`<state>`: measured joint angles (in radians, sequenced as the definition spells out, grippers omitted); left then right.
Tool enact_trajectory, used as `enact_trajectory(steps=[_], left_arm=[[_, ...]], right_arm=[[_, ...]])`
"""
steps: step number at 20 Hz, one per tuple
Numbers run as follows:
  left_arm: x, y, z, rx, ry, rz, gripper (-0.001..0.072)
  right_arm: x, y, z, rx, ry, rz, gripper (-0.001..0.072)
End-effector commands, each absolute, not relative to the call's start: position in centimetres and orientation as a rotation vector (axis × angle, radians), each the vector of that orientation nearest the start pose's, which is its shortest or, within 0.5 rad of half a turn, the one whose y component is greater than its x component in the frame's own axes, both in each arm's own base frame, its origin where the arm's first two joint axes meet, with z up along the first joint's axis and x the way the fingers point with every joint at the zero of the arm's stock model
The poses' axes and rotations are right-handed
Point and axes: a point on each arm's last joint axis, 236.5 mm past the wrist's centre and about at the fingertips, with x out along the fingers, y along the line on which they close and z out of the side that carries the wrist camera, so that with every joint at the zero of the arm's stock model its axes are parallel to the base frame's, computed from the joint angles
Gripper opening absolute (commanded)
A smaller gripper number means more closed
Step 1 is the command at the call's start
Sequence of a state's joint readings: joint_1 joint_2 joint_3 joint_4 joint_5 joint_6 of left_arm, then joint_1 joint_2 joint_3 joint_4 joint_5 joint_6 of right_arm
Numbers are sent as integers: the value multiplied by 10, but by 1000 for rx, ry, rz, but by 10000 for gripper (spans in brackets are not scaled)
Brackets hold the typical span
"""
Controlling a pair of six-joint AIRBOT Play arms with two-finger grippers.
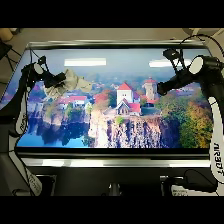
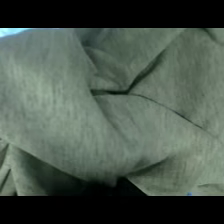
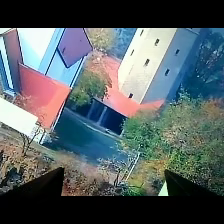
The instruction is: Fold the shirts.
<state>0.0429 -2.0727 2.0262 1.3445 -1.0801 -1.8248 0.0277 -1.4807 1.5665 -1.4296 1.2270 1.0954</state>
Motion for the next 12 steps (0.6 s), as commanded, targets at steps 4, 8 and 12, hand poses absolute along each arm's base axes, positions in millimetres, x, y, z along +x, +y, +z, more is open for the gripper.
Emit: enact_trajectory(steps=[4, 8, 12], left_arm=[[613, -80, 160, -247, 664, -266, 29], [494, -155, 371, -85, 293, -464, 29], [375, -214, 441, -50, 171, -660, 29]], right_arm=[[472, 15, 141, -537, 914, 303, 656], [436, 4, 256, -568, 686, 192, 657], [360, 2, 328, -506, 553, 134, 657]])
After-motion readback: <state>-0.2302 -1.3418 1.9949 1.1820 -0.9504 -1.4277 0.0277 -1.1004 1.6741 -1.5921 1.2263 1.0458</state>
